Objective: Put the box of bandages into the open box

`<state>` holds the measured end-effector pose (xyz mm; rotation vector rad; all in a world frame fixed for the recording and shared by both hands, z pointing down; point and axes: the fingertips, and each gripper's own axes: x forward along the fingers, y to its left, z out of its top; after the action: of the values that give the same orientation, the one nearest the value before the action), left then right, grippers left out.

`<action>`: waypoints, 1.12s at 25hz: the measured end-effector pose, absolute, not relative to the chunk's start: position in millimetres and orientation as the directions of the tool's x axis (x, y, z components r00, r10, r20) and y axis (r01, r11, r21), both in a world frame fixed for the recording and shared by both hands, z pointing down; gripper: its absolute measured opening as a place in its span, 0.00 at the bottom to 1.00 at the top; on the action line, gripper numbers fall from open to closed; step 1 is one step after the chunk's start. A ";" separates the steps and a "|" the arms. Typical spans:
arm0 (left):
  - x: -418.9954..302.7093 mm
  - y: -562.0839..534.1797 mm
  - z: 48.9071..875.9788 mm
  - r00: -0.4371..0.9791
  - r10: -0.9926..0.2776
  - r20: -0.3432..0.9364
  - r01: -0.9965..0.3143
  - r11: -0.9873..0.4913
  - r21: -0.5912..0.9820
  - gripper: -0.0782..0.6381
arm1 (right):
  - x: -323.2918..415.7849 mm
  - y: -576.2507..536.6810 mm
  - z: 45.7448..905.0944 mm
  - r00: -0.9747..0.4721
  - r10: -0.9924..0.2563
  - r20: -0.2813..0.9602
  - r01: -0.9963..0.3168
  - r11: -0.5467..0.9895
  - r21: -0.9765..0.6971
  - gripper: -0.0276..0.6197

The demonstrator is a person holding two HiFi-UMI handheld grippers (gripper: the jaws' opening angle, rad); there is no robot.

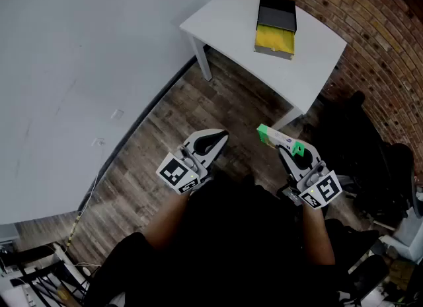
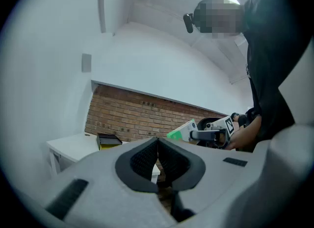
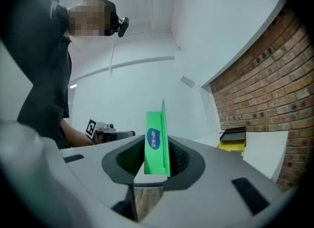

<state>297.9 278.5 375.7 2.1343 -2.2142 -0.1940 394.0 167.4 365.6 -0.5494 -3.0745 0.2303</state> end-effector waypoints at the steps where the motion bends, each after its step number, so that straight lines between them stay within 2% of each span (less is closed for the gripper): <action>1: 299.0 278.3 375.4 -0.039 -0.998 -0.044 -0.991 0.032 0.131 0.13 | 394.4 167.4 365.5 -0.938 0.346 -0.015 0.344 0.928 -0.145 0.18; 28: 316.8 282.0 370.5 -0.053 -0.998 -0.039 -0.989 0.047 0.139 0.13 | 409.2 160.2 358.3 -0.914 0.396 -0.089 0.406 0.891 -0.202 0.18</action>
<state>316.8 282.0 370.5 2.1135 -2.2234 -0.1963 409.2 160.2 358.3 -0.6574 -3.0989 0.3466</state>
